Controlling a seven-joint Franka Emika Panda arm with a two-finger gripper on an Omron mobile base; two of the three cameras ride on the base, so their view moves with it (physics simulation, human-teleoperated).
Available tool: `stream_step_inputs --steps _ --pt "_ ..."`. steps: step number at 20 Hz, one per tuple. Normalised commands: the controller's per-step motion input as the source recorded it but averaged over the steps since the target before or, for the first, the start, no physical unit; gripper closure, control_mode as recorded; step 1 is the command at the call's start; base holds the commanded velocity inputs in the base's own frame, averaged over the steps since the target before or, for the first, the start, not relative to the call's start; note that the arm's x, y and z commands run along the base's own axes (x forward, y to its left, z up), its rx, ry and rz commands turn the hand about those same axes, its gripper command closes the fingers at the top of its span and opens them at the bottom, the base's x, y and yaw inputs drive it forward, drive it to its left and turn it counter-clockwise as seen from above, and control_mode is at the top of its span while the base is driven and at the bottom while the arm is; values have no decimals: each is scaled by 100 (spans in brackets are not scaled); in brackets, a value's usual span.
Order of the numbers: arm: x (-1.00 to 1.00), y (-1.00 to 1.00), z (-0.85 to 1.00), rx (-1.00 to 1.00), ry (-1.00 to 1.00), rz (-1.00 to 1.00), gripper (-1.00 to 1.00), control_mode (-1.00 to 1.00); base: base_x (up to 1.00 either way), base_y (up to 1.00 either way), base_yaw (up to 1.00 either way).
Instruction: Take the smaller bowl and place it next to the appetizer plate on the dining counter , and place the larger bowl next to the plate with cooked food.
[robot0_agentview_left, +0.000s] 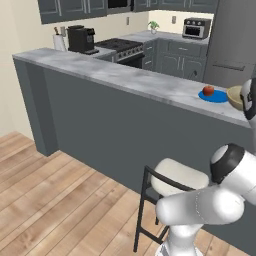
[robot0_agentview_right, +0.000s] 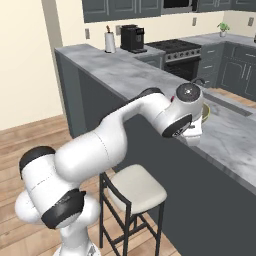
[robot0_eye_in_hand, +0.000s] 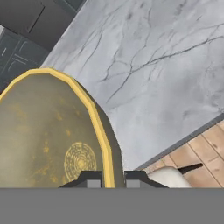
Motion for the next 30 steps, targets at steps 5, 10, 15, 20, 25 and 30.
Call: stream_step_inputs --steps 5,10,15,20,25,30 --pt "41 -43 -35 0 1 0 100 -100 0 0 0" --pt "47 -30 -22 0 0 0 100 -100 0 0 0" --pt "45 -22 -15 0 3 0 100 -100 0 0 0" --pt "37 -19 -19 0 4 0 100 -100 0 0 0" --pt "10 -4 -6 0 1 0 -100 -100 0 0 0" --pt "-43 2 0 0 -8 0 -100 -100 0 0 0"
